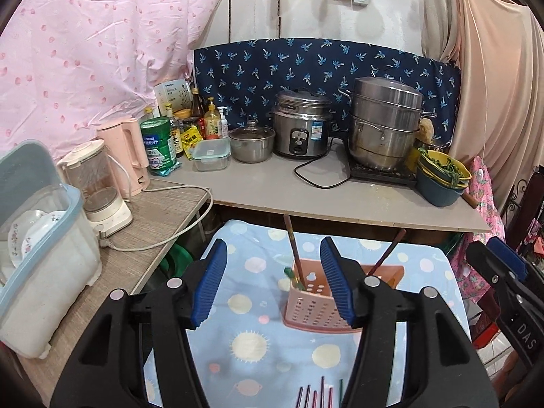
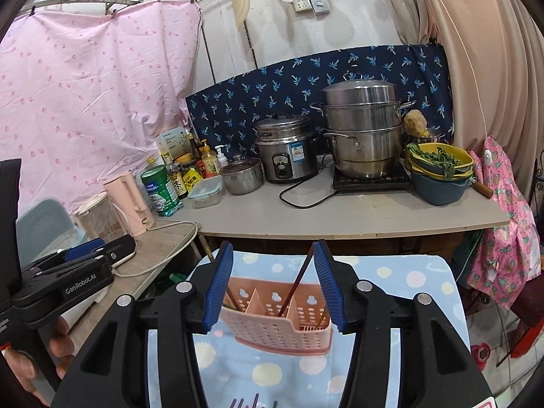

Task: Organize utensils
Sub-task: 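Move both tools back toward the remaining chopsticks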

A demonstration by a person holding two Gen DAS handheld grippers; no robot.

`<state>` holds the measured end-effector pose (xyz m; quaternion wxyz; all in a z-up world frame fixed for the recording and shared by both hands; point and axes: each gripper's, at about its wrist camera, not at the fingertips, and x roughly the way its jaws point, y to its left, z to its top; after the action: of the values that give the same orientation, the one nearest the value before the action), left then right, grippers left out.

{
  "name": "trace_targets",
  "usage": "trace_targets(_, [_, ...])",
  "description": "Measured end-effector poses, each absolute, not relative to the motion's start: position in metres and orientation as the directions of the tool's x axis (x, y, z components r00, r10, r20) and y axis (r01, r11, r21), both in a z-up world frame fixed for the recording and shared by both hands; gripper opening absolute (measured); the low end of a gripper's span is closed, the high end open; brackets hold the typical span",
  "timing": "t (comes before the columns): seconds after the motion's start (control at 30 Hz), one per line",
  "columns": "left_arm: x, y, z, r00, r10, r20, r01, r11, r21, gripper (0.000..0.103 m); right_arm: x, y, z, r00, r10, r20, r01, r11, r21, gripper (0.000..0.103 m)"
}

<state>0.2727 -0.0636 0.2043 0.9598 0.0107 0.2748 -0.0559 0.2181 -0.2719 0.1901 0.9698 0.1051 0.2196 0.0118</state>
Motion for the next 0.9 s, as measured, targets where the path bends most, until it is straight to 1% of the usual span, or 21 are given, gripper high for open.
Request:
trace_targets(0.1, [0.252,-0.060,0.202,0.845,-0.081,-0.528,0.102,0.995,0.010,0.055,0.198,-0.265,0.188,0.903,0.065,-0.425,0.018,0.982,0.189,0.051])
trace_targets(0.13, [0.248,-0.059,0.201,0.844,-0.078,-0.530,0.100,0.995,0.012,0.059,0.191,-0.262,0.187,0.902,0.063,-0.427,0.017,0.983,0.182,0.051])
trace_targets(0.2, [0.236,-0.055,0.196,0.842,-0.070,-0.535,0.095,0.995,0.019,0.063,0.177,-0.258,0.183,0.899,0.061,-0.433,0.014,0.985,0.170,0.051])
trace_targets(0.37, [0.205,-0.046,0.174,0.828,-0.046,-0.558,0.087,0.995,0.047,0.063,0.142,-0.252,0.165,0.884,0.067,-0.462,0.015,0.985,0.171,0.053])
trace_targets(0.5, [0.181,-0.039,0.151,0.810,-0.037,-0.585,0.092,0.994,0.064,0.063,0.115,-0.248,0.142,0.861,0.076,-0.503,0.020,0.983,0.184,0.053])
trace_targets(0.8, [0.140,-0.024,0.084,0.732,-0.031,-0.680,0.112,0.991,0.076,0.064,0.063,-0.237,0.081,0.801,0.039,-0.597,0.058,0.988,0.142,0.053])
trace_targets(0.9, [0.128,-0.018,0.060,0.698,-0.023,-0.715,0.113,0.990,0.079,0.064,0.051,-0.234,0.059,0.770,0.044,-0.637,0.065,0.987,0.148,0.053])
